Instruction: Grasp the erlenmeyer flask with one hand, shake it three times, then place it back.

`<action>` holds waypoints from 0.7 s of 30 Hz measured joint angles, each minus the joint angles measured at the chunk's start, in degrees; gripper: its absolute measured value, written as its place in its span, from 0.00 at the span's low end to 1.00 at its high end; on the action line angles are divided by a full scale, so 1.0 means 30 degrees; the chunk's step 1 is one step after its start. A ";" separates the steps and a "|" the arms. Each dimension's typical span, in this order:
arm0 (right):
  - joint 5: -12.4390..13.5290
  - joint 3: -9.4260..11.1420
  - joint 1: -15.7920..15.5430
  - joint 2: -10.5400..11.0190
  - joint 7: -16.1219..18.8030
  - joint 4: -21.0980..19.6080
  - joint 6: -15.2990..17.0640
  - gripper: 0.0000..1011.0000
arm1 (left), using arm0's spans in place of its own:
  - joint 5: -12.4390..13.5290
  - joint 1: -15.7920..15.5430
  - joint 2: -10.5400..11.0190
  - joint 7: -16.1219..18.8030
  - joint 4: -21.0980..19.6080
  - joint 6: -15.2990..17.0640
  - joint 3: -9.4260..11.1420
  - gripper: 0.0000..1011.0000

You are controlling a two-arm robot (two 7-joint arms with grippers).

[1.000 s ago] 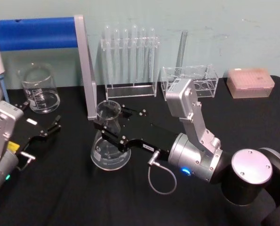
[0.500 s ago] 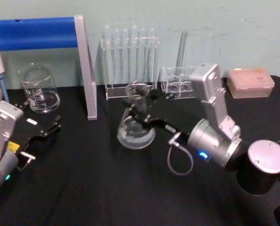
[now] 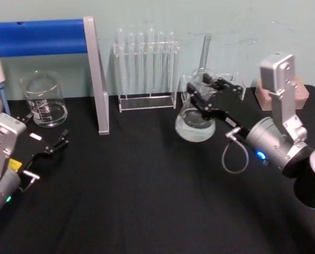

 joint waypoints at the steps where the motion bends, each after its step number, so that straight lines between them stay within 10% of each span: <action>1: -0.0020 0.0098 -0.0021 0.0001 -0.0058 0.0018 0.0001 0.44 | 0.0000 0.0001 -0.0001 0.0001 0.0001 0.0000 0.0001 0.99; 21: -0.0420 0.1252 -0.0375 -0.0347 -0.0087 0.0097 0.0135 0.44 | 0.0000 0.0001 0.0000 0.0001 0.0000 0.0000 0.0001 0.99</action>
